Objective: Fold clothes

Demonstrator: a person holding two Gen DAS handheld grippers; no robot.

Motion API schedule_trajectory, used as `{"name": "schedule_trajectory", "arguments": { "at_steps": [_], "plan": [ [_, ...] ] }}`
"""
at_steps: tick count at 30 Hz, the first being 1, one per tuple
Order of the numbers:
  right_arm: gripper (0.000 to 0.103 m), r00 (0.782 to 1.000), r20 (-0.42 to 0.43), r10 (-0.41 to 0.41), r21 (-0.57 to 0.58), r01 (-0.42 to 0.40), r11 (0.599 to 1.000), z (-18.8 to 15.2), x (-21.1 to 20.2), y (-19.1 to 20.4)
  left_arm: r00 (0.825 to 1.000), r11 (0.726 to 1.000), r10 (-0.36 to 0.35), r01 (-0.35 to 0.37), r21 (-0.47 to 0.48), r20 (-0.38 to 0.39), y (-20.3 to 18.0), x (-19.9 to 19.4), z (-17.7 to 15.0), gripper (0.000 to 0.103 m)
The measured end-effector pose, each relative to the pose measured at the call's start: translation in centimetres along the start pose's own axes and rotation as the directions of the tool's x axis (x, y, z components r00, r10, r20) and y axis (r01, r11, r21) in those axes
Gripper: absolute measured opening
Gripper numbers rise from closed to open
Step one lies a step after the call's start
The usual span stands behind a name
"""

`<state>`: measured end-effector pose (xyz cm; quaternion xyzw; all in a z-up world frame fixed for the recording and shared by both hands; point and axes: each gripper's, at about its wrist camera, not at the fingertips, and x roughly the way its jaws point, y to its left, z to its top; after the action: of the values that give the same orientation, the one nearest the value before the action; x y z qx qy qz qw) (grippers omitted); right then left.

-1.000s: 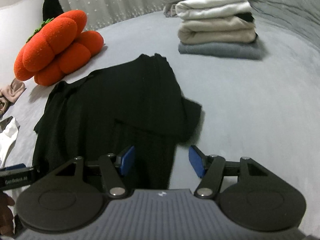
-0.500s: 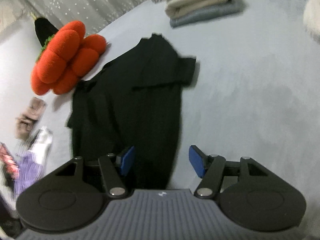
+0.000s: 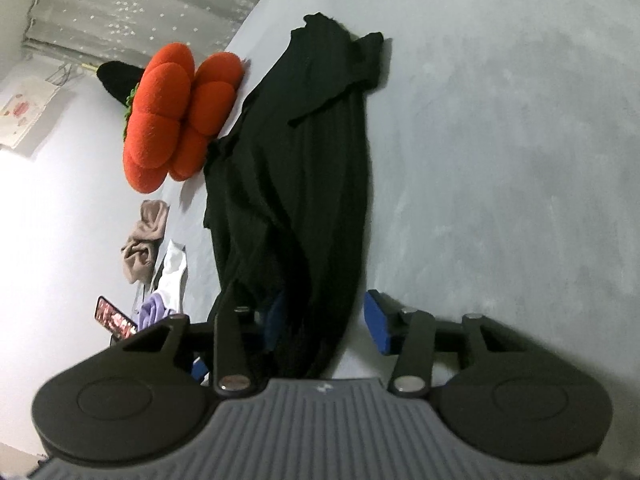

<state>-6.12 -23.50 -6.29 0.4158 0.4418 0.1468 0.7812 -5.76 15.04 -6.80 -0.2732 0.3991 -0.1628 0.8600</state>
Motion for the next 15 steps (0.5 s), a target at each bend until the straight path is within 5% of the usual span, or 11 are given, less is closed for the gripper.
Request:
{"name": "schedule_trajectory", "arguments": {
  "at_steps": [5,9,15],
  "plan": [
    [0.042,0.998,-0.045,0.042,0.0,-0.042,0.999,-0.2,0.9,0.1,0.992,0.993,-0.096,0.089,-0.074,-0.084,0.0,1.2,-0.4,0.036],
    [0.019,0.991,-0.114,0.075,0.01,-0.075,0.997,-1.0,2.4,0.4,0.991,0.991,-0.104,0.096,-0.098,-0.08,0.1,1.9,0.3,0.036],
    [0.01,0.99,-0.121,0.079,0.009,-0.078,0.997,-1.4,2.5,0.4,0.992,0.984,-0.107,0.097,-0.149,-0.064,0.5,3.0,1.4,0.041]
  ]
}}
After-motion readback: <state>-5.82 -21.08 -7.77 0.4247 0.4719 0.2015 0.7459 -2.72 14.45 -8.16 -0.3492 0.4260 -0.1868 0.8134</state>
